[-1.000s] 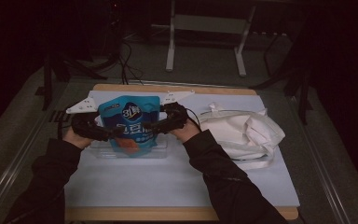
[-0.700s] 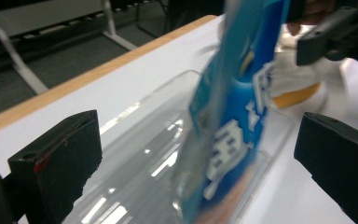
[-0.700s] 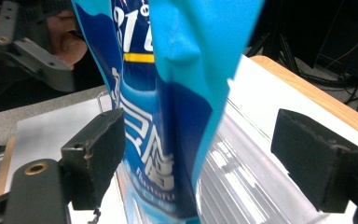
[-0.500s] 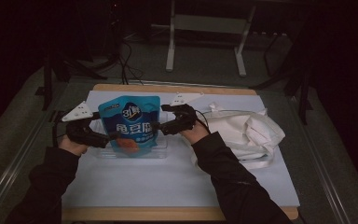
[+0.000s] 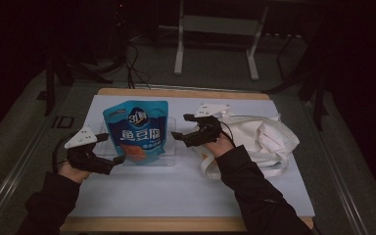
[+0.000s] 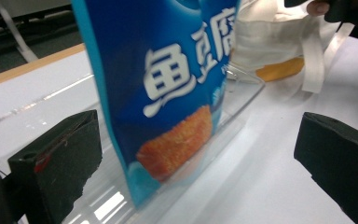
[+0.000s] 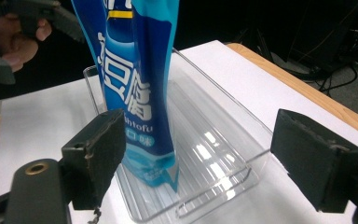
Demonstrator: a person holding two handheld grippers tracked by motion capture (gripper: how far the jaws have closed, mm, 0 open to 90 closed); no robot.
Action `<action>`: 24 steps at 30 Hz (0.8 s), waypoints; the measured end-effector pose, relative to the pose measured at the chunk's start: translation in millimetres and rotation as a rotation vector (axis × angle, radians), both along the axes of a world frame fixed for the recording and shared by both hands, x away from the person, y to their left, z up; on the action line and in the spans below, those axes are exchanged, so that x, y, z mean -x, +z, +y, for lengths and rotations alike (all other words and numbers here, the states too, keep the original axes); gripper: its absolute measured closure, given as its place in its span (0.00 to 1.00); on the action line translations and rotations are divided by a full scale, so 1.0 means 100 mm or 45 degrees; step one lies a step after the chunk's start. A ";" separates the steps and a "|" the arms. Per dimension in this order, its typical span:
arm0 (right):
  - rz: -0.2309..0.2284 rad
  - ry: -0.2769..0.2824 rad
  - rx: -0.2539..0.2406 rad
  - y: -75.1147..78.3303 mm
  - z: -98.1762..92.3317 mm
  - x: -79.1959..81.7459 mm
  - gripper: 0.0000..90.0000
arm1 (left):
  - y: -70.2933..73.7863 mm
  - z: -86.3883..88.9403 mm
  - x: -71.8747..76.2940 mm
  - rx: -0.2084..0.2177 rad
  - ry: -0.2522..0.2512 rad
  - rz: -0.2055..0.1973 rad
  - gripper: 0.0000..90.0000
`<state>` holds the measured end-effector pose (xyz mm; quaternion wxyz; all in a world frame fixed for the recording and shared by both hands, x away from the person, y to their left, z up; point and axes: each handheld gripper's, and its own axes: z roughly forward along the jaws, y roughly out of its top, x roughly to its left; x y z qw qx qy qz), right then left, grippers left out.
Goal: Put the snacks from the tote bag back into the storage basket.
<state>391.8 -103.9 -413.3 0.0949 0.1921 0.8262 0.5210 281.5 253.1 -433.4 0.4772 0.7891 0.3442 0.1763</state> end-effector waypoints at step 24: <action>-0.035 -0.112 -0.025 -0.12 -0.68 0.31 0.20 | -0.11 -0.58 0.41 0.030 -0.216 -0.019 0.01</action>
